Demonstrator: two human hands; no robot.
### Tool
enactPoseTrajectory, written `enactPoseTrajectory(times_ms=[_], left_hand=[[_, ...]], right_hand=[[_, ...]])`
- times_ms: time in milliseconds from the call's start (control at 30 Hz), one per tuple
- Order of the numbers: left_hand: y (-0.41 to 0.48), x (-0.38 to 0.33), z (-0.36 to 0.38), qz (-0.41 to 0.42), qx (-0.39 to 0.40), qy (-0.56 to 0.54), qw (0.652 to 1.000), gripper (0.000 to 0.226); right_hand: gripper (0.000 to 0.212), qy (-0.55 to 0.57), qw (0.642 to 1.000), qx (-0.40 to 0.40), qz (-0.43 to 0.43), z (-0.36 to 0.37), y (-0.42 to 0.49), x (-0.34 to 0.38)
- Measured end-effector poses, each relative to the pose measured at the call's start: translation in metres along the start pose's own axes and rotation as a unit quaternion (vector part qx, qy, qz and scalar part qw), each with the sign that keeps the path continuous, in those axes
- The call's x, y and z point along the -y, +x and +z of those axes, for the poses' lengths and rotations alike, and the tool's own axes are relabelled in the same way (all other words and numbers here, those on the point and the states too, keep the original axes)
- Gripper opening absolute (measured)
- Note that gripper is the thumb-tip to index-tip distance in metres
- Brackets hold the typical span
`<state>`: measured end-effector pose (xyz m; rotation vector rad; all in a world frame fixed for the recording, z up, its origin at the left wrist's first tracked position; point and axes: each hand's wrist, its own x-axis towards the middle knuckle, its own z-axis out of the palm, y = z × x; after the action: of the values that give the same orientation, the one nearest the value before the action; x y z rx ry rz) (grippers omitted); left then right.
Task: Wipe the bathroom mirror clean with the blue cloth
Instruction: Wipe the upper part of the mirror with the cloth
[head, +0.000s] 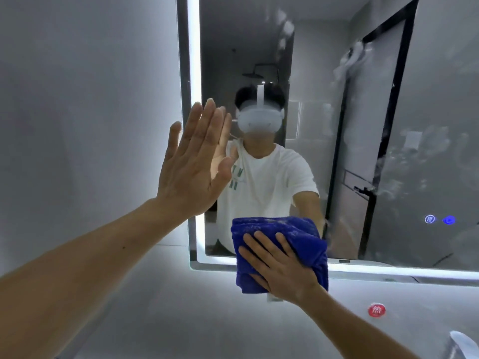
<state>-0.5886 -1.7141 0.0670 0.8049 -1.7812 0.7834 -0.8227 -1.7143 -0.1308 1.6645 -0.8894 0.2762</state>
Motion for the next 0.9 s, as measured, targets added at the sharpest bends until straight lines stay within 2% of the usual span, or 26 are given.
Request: enactPoseTrajectory(times_ms=[67, 133, 200, 300, 467, 600, 700, 800, 900], left_hand=[[-0.001, -0.001, -0.008, -0.004, 0.015, 0.017, 1.000, 0.065], [0.000, -0.001, -0.017, 0.000, 0.022, 0.030, 0.999, 0.065], [0.002, -0.001, -0.024, 0.007, 0.024, 0.035, 0.999, 0.064], [0.006, -0.002, -0.031, 0.008, 0.030, 0.034, 0.999, 0.063], [0.020, 0.004, -0.037, 0.007, 0.021, 0.035, 0.999, 0.065], [0.023, 0.016, -0.036, 0.011, 0.011, 0.023, 1.000, 0.065], [0.017, 0.023, -0.027, 0.030, 0.014, 0.003, 0.999, 0.066], [0.013, 0.028, -0.015, 0.031, 0.009, -0.013, 0.999, 0.066], [0.012, 0.031, -0.005, 0.025, 0.012, -0.026, 0.999, 0.067]], right_hand=[[0.053, -0.007, 0.998, 0.007, -0.057, 0.000, -0.013, -0.014], [0.065, -0.021, 0.994, 0.021, -0.102, -0.004, -0.021, -0.029], [0.064, -0.015, 0.994, 0.023, -0.106, -0.011, -0.019, -0.046], [0.051, 0.014, 1.000, 0.002, -0.004, -0.028, 0.019, -0.076], [0.058, 0.037, 0.976, -0.024, 0.211, -0.060, 0.132, -0.104], [0.062, 0.049, 0.952, -0.042, 0.298, -0.060, 0.169, -0.080], [0.063, 0.058, 0.961, -0.033, 0.270, -0.050, 0.155, -0.054], [0.058, 0.047, 0.981, -0.005, 0.189, -0.036, 0.123, -0.018], [0.052, 0.014, 0.994, 0.062, 0.094, -0.024, 0.081, 0.013]])
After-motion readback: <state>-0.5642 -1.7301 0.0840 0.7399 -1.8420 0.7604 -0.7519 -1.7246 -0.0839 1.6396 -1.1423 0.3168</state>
